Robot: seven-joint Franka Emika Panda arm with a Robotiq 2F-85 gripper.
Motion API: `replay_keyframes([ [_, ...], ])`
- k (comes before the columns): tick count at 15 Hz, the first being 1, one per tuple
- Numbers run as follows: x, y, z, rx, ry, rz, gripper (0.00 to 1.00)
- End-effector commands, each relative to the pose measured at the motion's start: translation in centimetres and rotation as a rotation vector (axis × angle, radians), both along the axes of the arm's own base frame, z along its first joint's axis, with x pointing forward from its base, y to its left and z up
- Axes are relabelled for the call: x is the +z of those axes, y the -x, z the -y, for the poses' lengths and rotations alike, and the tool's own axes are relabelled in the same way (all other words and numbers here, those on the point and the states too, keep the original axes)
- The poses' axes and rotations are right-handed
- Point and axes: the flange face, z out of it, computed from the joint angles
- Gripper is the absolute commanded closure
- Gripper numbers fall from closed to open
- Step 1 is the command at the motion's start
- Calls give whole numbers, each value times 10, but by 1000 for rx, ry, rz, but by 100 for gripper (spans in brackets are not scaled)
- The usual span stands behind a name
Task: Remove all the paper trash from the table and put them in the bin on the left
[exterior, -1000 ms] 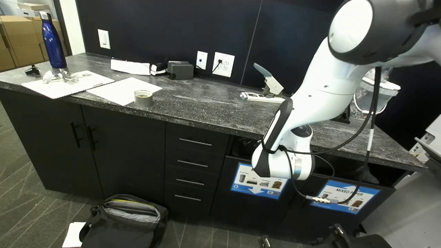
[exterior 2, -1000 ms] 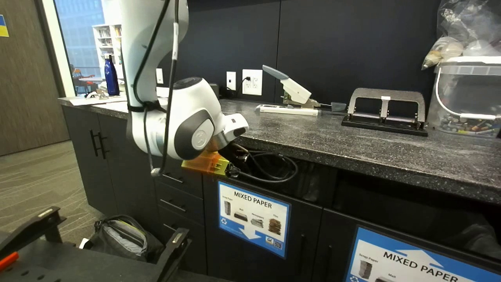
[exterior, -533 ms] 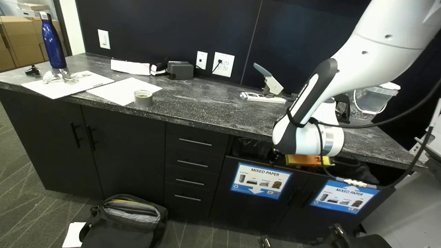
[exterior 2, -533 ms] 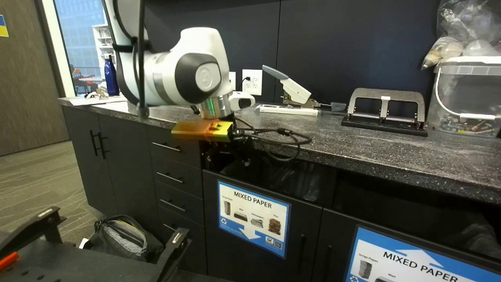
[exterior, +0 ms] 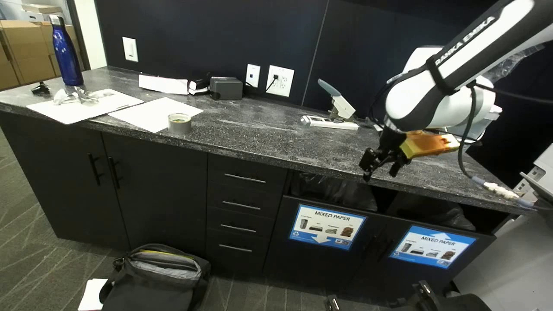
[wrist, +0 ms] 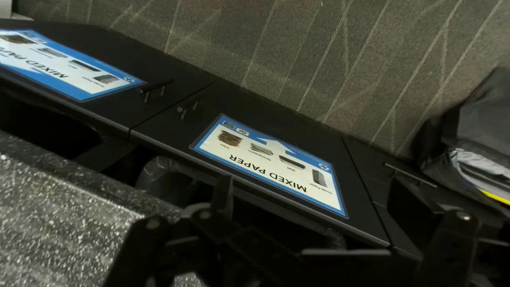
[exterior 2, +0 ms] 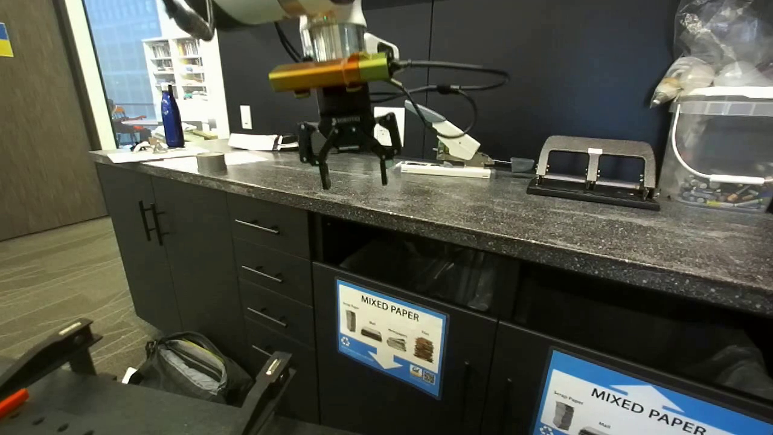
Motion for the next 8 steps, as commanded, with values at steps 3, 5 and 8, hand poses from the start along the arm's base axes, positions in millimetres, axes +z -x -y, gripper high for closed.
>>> replay_keyframes([
  [3,126,35,-31,103,18,-26,0],
  [5,168,54,-46,141,21,-35,0],
  [8,203,73,-57,197,-7,7,0],
])
